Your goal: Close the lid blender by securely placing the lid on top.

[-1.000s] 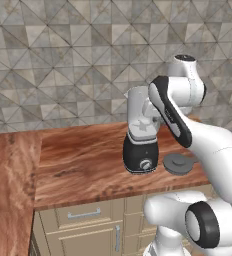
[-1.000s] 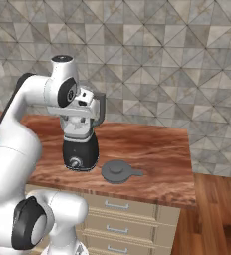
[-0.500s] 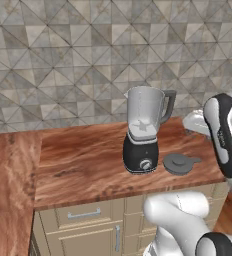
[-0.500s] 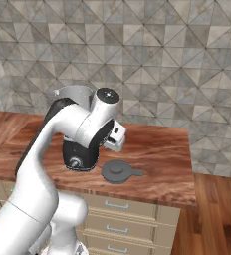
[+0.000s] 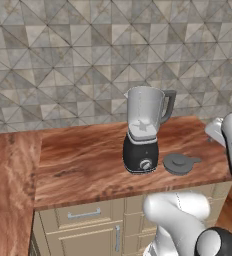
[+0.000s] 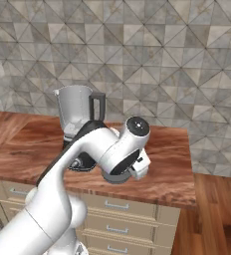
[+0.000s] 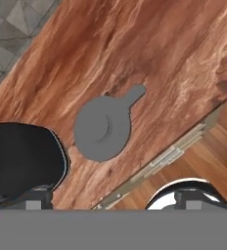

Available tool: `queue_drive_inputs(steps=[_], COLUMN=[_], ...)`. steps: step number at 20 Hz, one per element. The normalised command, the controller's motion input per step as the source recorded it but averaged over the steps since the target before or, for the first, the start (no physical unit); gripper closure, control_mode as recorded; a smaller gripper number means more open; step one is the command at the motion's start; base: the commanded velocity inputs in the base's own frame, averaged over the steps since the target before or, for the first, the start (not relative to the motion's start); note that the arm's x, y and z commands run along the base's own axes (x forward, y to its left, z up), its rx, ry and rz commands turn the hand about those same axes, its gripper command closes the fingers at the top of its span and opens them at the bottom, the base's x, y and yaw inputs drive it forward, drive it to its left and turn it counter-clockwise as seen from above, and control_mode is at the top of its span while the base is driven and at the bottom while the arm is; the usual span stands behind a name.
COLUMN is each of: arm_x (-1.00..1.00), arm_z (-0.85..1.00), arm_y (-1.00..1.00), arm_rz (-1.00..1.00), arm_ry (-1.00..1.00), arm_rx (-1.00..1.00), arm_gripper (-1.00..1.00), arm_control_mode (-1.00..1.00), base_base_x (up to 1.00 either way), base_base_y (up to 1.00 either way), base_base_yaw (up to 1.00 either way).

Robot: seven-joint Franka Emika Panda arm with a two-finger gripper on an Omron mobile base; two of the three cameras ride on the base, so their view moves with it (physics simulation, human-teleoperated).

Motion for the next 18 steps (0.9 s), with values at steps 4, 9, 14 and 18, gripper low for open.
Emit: queue_drive_inputs(steps=[4,9,14,18], arm_x=[0.26,0.34,0.41,0.06], arm_z=[-0.17,-0.27,-0.34,-0.26], arm_y=[-0.55,-0.27,0.00,0.00], arm_rz=[-0.30,-0.48,-0.42,-0.20], arm_ry=[0.19,0.30,0.29,0.14], arm_rx=[0.12,0.10,0.02,0.02], arm_gripper=[-1.00,-1.00,-1.00,-1.00], arm_control_mode=[-1.00,-1.00,-1.00,-1.00], base_base_x=[0.00,0.00,0.00,0.00], base_base_y=[0.00,0.00,0.00,0.00], base_base_yaw=[0.00,0.00,0.00,0.00])
